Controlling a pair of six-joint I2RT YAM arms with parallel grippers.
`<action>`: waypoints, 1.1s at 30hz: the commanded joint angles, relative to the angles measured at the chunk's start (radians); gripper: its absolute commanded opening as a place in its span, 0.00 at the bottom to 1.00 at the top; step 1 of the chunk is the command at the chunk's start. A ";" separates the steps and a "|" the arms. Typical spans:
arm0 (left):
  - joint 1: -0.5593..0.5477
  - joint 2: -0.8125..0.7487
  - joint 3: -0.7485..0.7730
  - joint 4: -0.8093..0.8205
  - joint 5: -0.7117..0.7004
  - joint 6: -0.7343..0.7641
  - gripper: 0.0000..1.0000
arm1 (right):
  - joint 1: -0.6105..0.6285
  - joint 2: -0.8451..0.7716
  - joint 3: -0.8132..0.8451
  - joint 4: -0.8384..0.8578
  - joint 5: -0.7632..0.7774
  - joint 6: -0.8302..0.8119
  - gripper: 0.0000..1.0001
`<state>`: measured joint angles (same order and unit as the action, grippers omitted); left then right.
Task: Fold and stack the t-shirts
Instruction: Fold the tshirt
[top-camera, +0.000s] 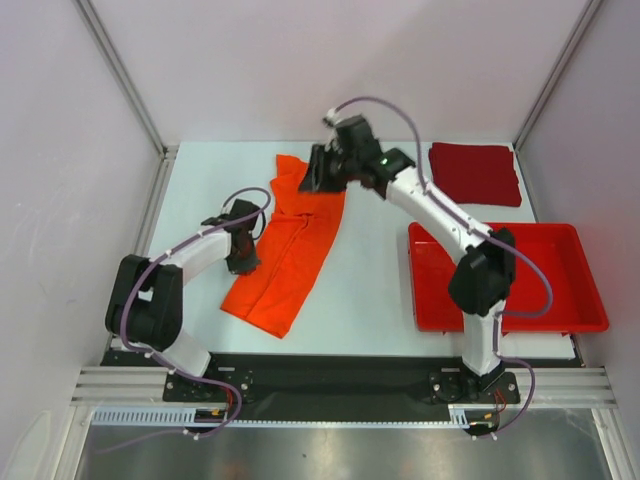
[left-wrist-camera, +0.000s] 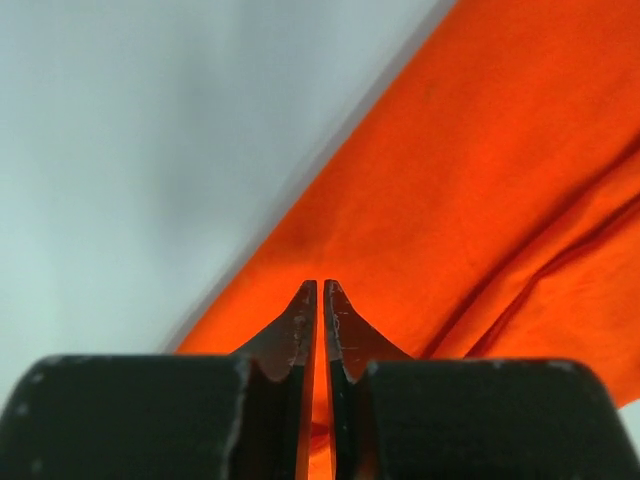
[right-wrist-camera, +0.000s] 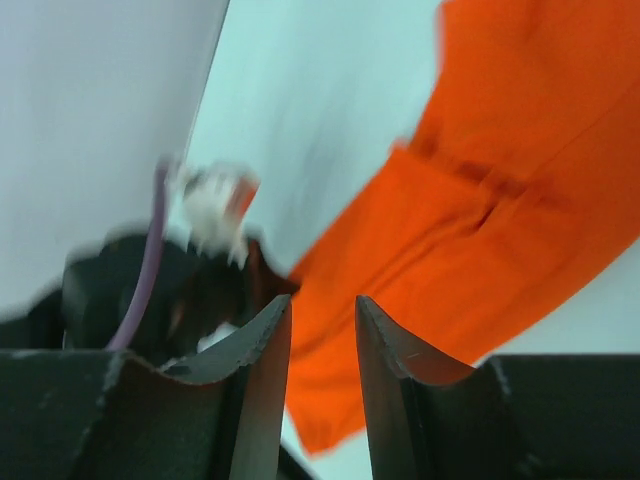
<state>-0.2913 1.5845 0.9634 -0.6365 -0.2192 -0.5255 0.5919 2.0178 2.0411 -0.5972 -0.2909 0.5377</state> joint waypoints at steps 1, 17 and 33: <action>0.006 -0.014 -0.057 -0.025 -0.019 -0.068 0.09 | 0.117 -0.065 -0.183 -0.058 -0.065 -0.113 0.38; 0.020 -0.181 -0.348 0.032 0.084 -0.225 0.11 | 0.322 -0.122 -0.673 0.257 -0.157 0.041 0.14; -0.009 -0.304 -0.496 0.028 0.208 -0.426 0.14 | 0.345 0.008 -0.648 0.284 -0.240 0.062 0.12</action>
<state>-0.2638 1.2469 0.5404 -0.4469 -0.1509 -0.8848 0.9287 1.9938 1.3407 -0.3130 -0.5026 0.6125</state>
